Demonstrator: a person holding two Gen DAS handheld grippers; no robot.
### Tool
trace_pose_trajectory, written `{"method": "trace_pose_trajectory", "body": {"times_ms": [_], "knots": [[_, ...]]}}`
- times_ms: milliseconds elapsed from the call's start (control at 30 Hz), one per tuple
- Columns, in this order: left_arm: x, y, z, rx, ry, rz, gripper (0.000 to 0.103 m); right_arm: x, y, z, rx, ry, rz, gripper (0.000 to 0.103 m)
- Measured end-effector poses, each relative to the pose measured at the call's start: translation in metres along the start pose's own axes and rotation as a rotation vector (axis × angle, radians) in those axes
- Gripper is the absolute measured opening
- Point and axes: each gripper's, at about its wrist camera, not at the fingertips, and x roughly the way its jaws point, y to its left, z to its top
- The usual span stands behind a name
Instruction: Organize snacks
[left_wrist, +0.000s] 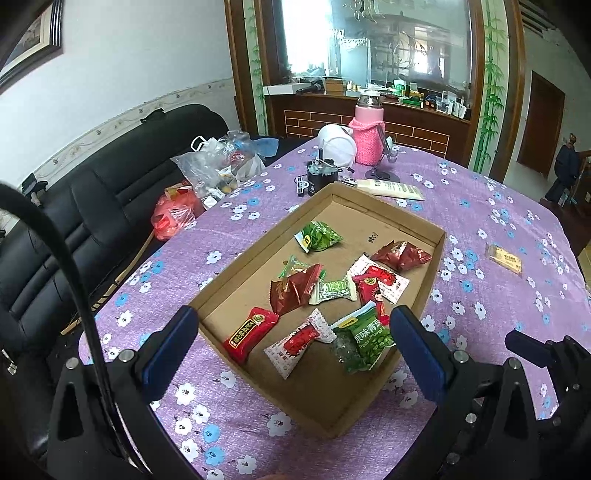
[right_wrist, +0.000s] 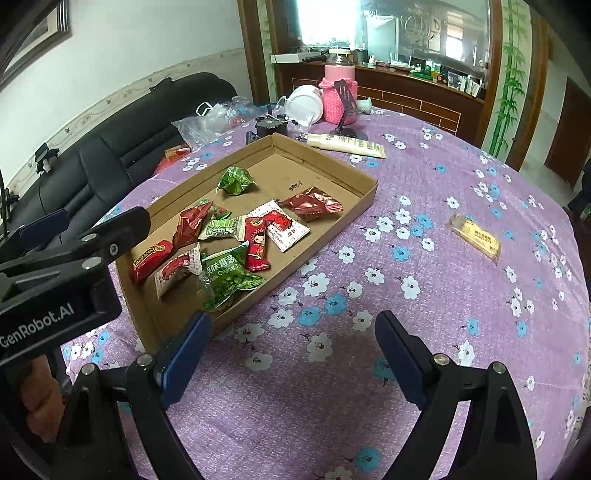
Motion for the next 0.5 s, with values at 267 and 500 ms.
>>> {"method": "trace_pose_trajectory", "body": {"times_ms": [267, 500], "knots": [[0.0053, 0.0063, 0.0003, 0.01, 0.016, -0.019, 0.103, 0.0022, 0.0041, 0.0008, -0.001, 0.003, -0.002, 0.09], [0.0073, 0.0105, 0.0006, 0.003, 0.01, -0.026, 0.103, 0.0029, 0.0062, 0.0012, -0.001, 0.003, -0.006, 0.09]]}}
